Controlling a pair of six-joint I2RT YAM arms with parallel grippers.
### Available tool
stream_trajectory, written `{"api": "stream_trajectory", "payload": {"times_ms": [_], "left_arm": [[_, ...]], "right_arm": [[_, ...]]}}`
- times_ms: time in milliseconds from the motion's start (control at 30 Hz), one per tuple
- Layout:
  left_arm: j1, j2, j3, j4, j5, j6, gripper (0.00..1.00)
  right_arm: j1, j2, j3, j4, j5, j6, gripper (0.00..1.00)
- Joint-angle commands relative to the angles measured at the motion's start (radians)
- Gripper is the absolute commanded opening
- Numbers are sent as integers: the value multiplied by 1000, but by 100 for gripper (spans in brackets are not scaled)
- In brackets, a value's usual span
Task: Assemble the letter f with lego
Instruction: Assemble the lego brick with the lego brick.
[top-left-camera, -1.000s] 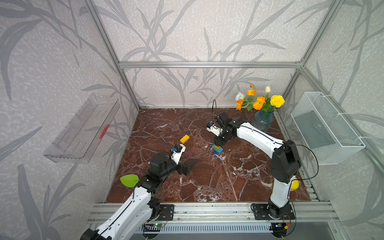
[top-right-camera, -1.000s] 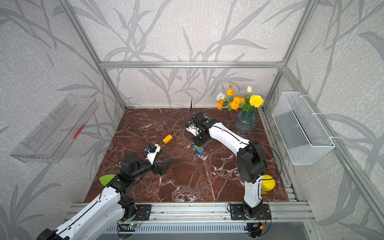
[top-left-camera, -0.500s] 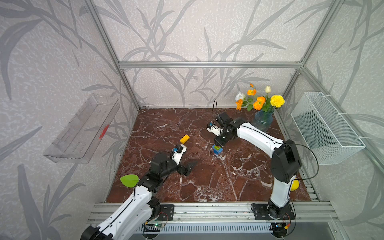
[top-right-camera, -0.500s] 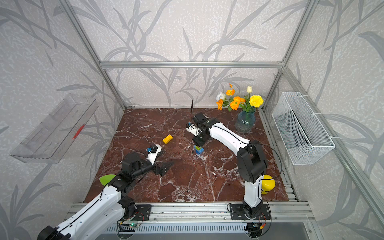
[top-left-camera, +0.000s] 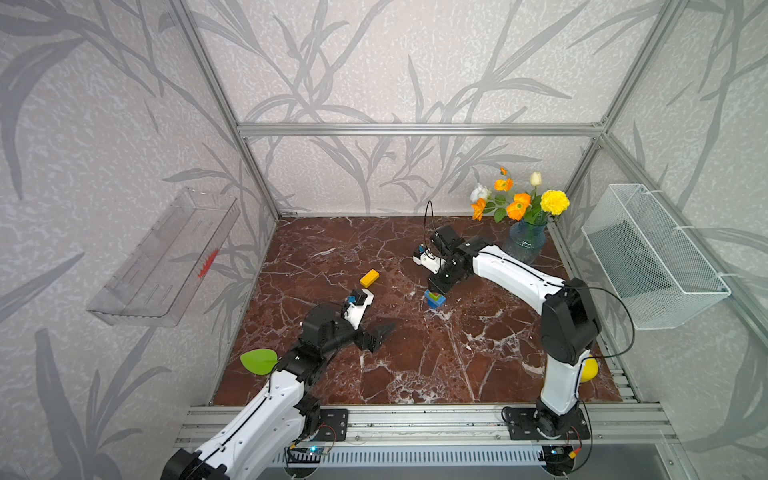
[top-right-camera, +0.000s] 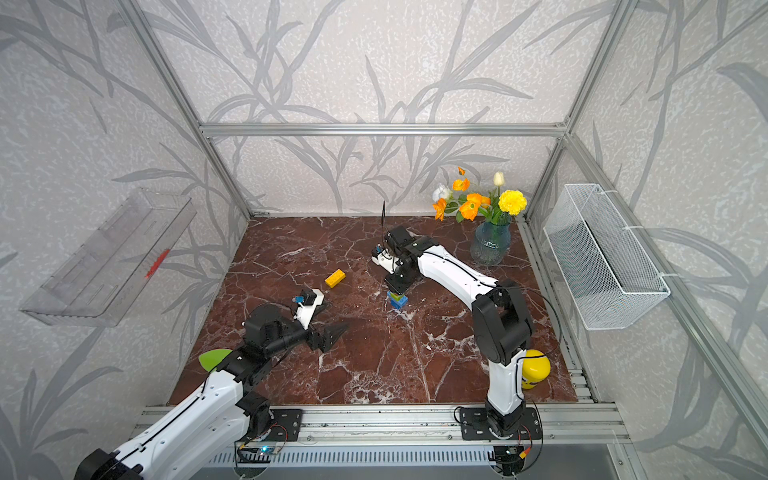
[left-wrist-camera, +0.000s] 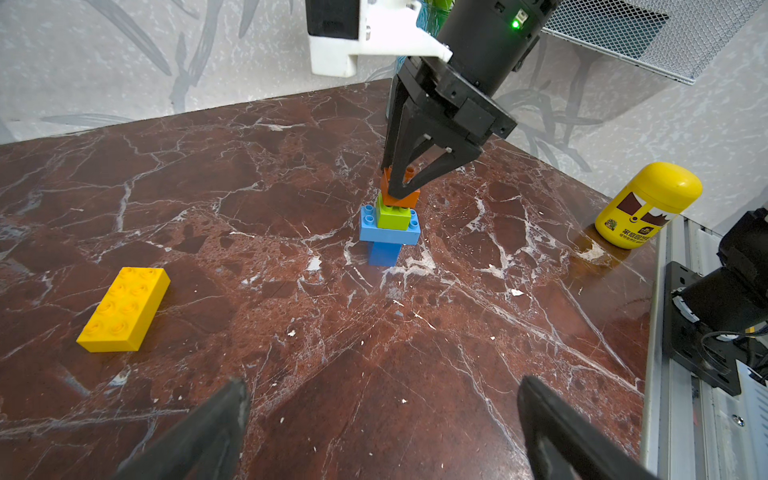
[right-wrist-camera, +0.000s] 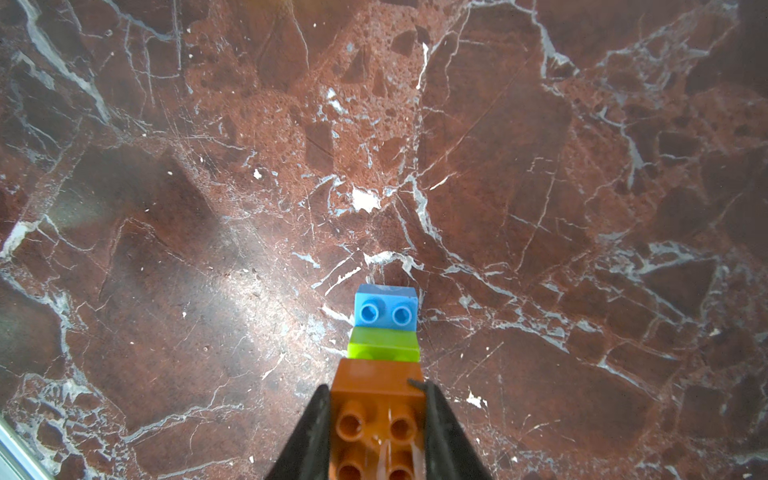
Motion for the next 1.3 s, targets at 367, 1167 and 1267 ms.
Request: {"api": "stream_trajectory", "payload": {"times_ms": [367, 1167, 1267], "left_arm": [[-6, 14, 41, 23, 15, 9, 99], [-6, 16, 44, 22, 13, 11, 99], [-6, 16, 44, 20, 14, 11, 99]], "right_arm": [[-4, 29, -9, -13, -10, -15, 30], [-2, 36, -153, 22, 33, 5, 28], [1, 31, -188, 35, 44, 15, 28]]}}
